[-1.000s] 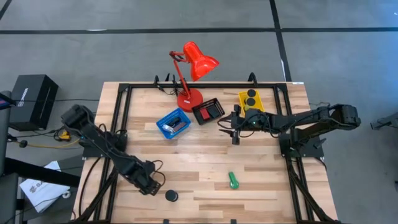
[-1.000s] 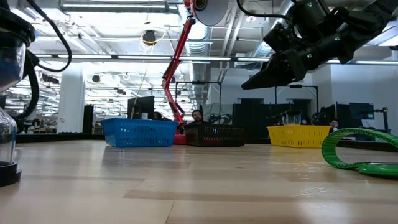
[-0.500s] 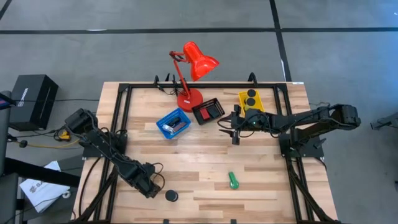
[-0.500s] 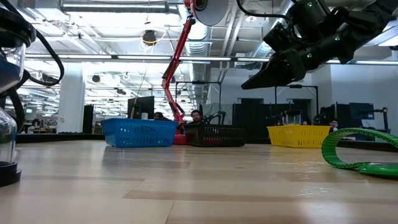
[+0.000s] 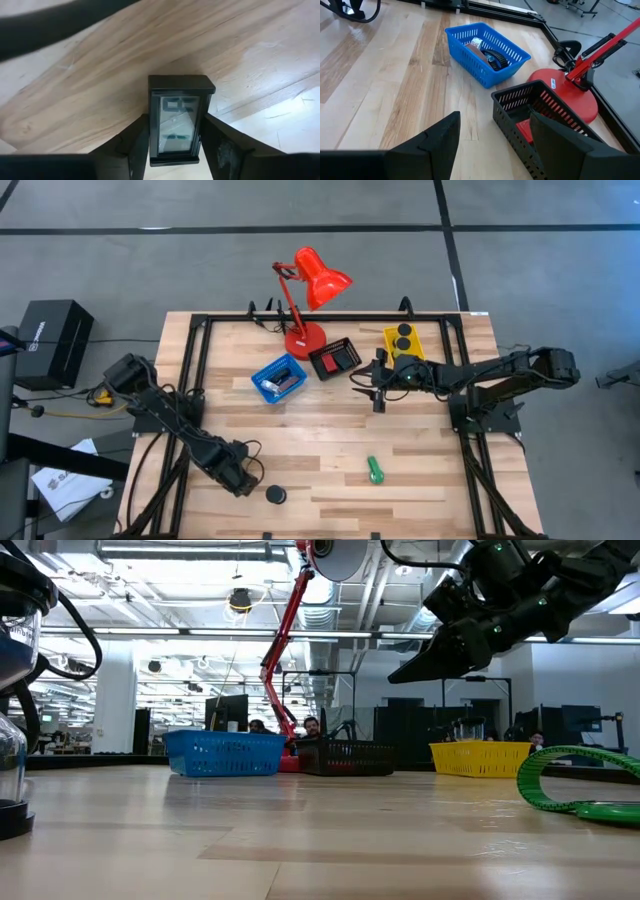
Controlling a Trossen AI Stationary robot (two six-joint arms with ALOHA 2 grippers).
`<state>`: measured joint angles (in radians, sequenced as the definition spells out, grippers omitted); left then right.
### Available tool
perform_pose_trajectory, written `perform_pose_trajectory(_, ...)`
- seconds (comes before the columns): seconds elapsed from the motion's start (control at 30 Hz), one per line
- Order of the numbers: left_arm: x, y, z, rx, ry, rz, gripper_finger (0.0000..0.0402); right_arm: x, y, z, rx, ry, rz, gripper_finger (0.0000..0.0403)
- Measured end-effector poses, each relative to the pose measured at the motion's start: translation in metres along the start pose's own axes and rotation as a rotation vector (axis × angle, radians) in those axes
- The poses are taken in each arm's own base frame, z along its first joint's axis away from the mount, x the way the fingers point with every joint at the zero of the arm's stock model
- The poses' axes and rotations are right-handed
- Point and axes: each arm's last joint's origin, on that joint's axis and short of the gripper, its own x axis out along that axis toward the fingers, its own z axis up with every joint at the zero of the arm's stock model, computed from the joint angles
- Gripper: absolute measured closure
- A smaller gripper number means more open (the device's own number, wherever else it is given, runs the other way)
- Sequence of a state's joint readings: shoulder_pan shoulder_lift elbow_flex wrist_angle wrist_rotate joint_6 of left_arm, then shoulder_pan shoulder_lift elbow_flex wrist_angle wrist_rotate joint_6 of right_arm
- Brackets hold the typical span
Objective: Pick & Place Office items
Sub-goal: Put the black digital clock into the black bin
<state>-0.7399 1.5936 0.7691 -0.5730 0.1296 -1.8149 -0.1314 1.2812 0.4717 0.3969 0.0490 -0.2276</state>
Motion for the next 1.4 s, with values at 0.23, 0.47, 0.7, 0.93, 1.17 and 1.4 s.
perform_pose_trajectory(0.23, -0.028, -0.002, 0.005, -0.008, -0.092, -0.158, 0.0243, 0.000, 0.000, 0.000, 0.000, -0.001, 0.000, 0.0172)
perform_pose_trajectory(0.47, -0.070, 0.003, 0.025, 0.002, -0.385, -0.351, 0.0251, 0.000, 0.000, 0.000, 0.001, -0.001, 0.000, 0.0172)
perform_pose_trajectory(0.7, -0.104, 0.010, 0.062, 0.012, -0.650, -0.405, 0.0247, 0.000, 0.000, 0.000, 0.000, -0.001, -0.001, 0.0172)
perform_pose_trajectory(0.93, -0.118, 0.013, 0.103, 0.076, -0.858, -0.315, 0.0249, 0.000, 0.000, 0.000, 0.000, -0.001, -0.001, 0.0172)
perform_pose_trajectory(1.17, -0.131, 0.002, 0.145, 0.185, -1.054, -0.299, 0.0247, 0.000, 0.000, 0.000, 0.000, -0.004, -0.001, 0.0172)
perform_pose_trajectory(1.4, -0.137, -0.015, 0.184, 0.223, -1.250, -0.343, 0.0248, 0.000, 0.000, 0.001, 0.000, -0.007, -0.002, 0.0172)
